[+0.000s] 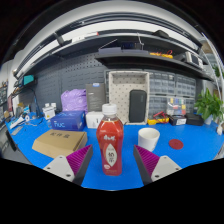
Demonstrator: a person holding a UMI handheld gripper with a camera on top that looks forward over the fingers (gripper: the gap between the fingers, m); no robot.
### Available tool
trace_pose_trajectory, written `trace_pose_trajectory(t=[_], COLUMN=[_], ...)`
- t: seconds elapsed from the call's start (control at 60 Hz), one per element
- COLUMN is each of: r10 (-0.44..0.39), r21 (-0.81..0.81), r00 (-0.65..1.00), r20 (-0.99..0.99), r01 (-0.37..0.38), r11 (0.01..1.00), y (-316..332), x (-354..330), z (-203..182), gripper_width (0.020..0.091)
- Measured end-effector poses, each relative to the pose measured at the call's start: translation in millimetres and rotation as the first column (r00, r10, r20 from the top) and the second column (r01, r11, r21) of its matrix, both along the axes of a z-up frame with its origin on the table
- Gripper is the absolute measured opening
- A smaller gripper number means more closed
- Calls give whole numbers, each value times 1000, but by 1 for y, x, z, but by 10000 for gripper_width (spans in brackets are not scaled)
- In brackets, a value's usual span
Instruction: Pour water
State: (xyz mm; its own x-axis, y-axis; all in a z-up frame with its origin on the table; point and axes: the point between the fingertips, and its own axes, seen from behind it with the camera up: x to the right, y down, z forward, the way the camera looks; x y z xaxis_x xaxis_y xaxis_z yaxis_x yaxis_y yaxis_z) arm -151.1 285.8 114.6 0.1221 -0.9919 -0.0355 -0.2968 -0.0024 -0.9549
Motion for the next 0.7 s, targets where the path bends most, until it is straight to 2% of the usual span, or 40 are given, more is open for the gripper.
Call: trace_pose_trajectory(t=[0.117,0.2,0.217,0.267,0.3,0.5,0.533,0.55,0.7], r10=[2,-8,-8,-2,-14,-37,-38,-39,-51], r21=[4,5,7,23,25,36,29,29,53], r00=[1000,1000,1000,1000,999,992,992,992,992], r20=[3,10,13,25,46,122,120,118,113], r01=[-2,8,8,2,13,32,35,36,45], r11=[1000,1000,1000,1000,1000,999,999,999,998], y=[10,11,12,15,13,10,10,10,9], x=[30,46,49,55,59,60,61,62,63], z=[-10,-19,-21,-25,-26,-24,-24,-24,-23], gripper_width=[831,776,754,523,466,311,307,274,271])
